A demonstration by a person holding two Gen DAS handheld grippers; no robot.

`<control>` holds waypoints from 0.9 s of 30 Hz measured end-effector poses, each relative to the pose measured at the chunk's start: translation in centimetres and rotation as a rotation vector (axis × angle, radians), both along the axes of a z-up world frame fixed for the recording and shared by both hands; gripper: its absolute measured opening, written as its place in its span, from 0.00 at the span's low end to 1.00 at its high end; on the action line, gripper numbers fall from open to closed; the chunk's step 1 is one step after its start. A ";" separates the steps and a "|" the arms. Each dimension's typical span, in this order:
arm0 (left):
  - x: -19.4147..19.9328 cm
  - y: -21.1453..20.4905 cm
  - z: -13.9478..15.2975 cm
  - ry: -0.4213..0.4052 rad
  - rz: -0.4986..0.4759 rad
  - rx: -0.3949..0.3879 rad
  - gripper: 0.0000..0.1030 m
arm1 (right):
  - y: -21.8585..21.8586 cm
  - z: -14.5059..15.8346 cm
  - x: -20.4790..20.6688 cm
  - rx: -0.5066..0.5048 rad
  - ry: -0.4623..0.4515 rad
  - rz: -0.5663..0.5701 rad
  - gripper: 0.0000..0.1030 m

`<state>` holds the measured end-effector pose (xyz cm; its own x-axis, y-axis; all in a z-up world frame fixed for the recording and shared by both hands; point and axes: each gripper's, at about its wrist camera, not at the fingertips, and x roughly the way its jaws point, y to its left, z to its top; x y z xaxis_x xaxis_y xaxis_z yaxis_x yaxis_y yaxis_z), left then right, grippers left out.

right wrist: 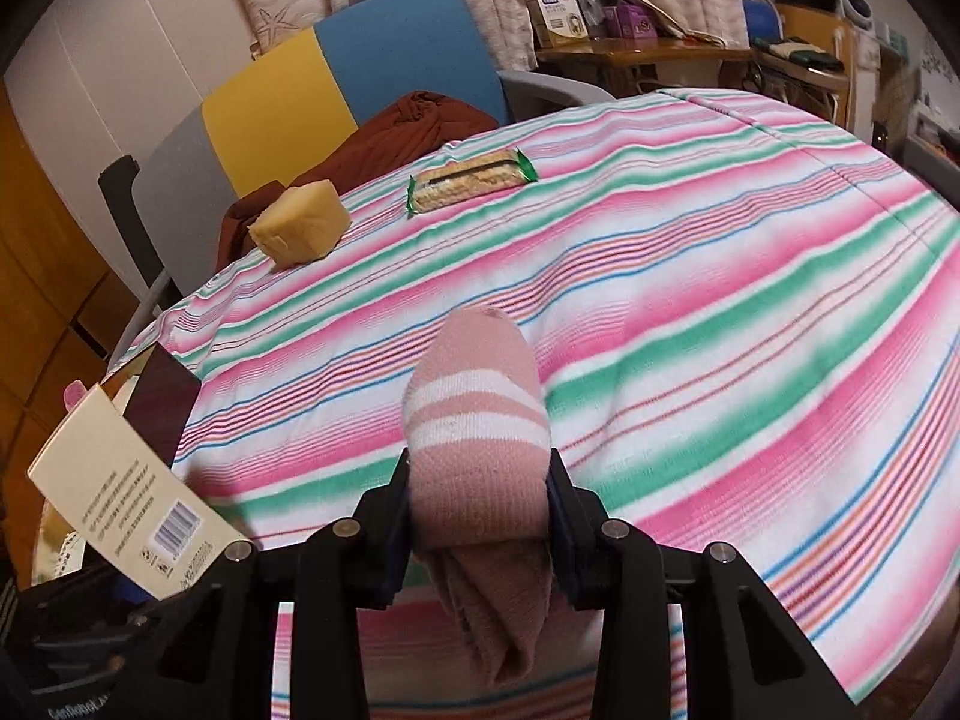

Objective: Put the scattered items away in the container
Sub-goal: 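Carry the cream box and pink sock toward the gold tray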

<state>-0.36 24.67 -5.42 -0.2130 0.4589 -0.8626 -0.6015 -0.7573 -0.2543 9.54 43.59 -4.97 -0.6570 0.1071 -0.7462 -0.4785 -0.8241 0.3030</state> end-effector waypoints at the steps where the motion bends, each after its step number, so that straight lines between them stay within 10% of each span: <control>1: -0.1 0.0 0.1 -0.005 0.004 0.010 0.53 | 0.0 0.1 0.0 0.002 -0.001 0.001 0.38; 10: -1.6 2.4 1.6 0.069 -0.002 0.040 0.64 | -0.4 0.0 -0.2 -0.004 -0.010 0.011 0.40; 27: -1.6 0.9 2.6 0.101 0.002 0.077 0.52 | -1.6 2.9 -0.2 -0.063 0.075 0.054 0.37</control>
